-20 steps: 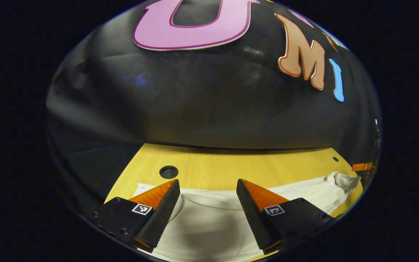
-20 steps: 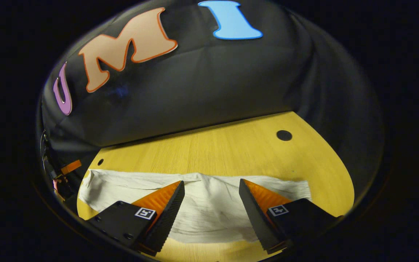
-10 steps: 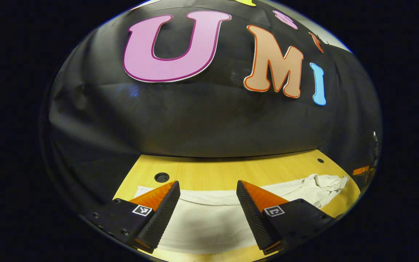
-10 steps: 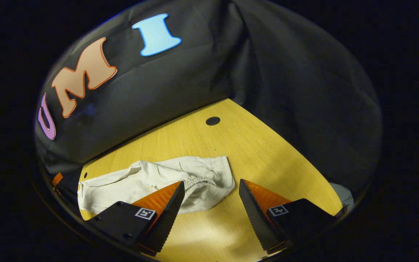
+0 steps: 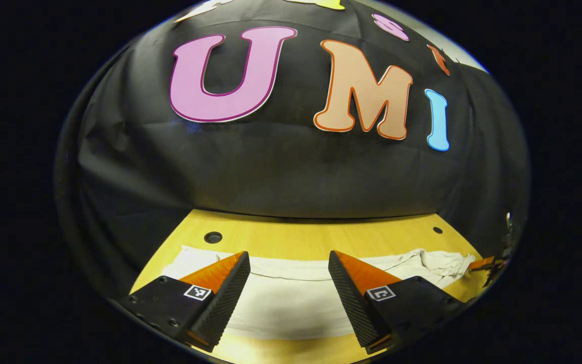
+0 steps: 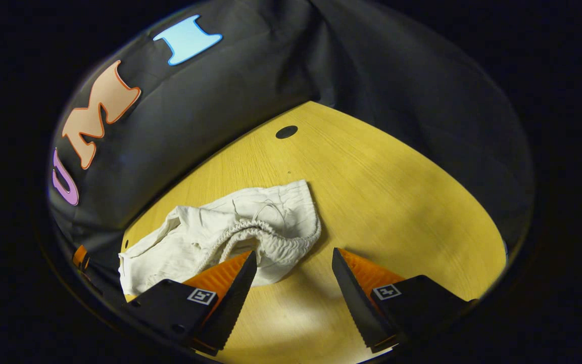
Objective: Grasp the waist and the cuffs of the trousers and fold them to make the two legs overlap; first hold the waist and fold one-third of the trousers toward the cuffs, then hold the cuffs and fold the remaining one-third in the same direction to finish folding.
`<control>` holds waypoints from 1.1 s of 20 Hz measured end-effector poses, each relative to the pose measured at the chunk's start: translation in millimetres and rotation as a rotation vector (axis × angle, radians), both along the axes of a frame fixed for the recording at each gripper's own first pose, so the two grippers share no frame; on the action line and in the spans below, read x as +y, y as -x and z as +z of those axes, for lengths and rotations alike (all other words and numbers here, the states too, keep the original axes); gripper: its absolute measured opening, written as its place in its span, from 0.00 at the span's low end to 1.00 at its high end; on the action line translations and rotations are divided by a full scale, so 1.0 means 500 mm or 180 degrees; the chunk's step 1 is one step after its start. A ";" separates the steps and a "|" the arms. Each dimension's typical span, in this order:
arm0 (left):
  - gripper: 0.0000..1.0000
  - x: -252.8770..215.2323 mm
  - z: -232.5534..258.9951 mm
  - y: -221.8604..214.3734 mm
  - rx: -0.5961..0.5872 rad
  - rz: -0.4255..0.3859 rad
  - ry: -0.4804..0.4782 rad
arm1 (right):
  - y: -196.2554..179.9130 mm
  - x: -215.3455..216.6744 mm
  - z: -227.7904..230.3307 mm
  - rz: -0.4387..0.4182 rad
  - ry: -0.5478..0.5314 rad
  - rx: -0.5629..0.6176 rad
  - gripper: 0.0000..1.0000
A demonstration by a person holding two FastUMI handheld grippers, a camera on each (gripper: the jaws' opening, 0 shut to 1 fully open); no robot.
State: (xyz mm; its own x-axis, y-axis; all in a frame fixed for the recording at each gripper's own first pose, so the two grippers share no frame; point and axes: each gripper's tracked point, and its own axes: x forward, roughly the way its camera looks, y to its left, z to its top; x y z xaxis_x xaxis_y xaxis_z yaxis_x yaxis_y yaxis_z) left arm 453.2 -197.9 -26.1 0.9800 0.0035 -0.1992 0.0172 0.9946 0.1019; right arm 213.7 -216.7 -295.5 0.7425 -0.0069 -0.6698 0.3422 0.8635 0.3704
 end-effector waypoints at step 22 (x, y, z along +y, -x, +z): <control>0.95 0.018 -0.017 0.025 0.0178 -0.0573 0.0006 | 0.013 0.136 0.274 -0.0363 -0.0198 -0.0942 0.20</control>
State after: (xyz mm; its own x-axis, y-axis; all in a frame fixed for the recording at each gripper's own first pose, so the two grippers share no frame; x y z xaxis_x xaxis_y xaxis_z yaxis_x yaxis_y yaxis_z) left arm 440.9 -188.9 -34.8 0.9521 -0.1714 -0.2531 0.2006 0.9752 0.0940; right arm 207.0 -148.7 -158.3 0.9020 -0.0671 -0.4266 0.3050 0.7983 0.5193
